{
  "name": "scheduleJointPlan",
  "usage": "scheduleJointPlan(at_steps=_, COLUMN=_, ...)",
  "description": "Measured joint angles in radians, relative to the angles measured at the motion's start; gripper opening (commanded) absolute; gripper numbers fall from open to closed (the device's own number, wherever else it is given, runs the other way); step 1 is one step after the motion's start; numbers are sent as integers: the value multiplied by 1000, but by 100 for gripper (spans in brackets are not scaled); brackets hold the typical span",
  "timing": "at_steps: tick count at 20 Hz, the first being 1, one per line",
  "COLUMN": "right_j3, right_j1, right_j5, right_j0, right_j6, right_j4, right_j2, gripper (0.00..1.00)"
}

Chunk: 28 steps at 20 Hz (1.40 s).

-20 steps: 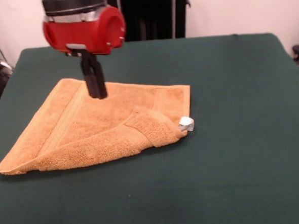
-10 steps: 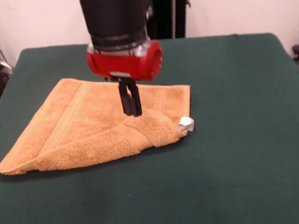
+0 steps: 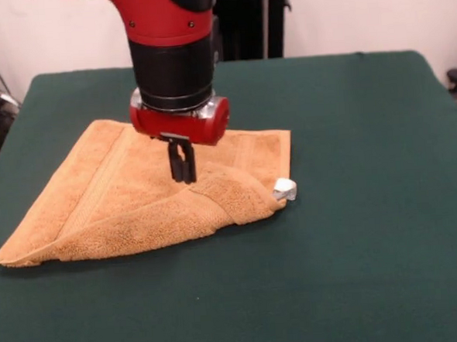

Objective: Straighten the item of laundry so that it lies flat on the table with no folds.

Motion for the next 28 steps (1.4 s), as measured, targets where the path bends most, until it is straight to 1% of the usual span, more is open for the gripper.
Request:
scheduleJointPlan(at_steps=1, right_j3=0, right_j1=-14, right_j5=47, right_j0=-7, right_j6=0, right_j4=-15, right_j2=-1, gripper=0)
scheduleJointPlan(at_steps=6, right_j3=0, right_j1=-59, right_j5=138, right_j0=-31, right_j6=0, right_j4=-23, right_j2=-1, gripper=0)
scheduleJointPlan(at_steps=7, right_j3=-1, right_j1=-86, right_j5=175, right_j0=-46, right_j6=0, right_j4=-23, right_j2=-1, gripper=0)
scheduleJointPlan(at_steps=10, right_j3=-9, right_j1=-116, right_j5=196, right_j0=-64, right_j6=0, right_j4=-27, right_j2=-2, gripper=0)
scheduleJointPlan(at_steps=15, right_j3=-38, right_j1=-122, right_j5=195, right_j0=-80, right_j6=0, right_j4=-45, right_j2=-1, gripper=0)
scheduleJointPlan(at_steps=20, right_j3=-48, right_j1=-104, right_j5=177, right_j0=-88, right_j6=0, right_j4=-72, right_j2=-1, gripper=0)
scheduleJointPlan(at_steps=28, right_j3=-49, right_j1=-55, right_j5=115, right_j0=-88, right_j6=0, right_j4=-105, right_j2=-1, gripper=0)
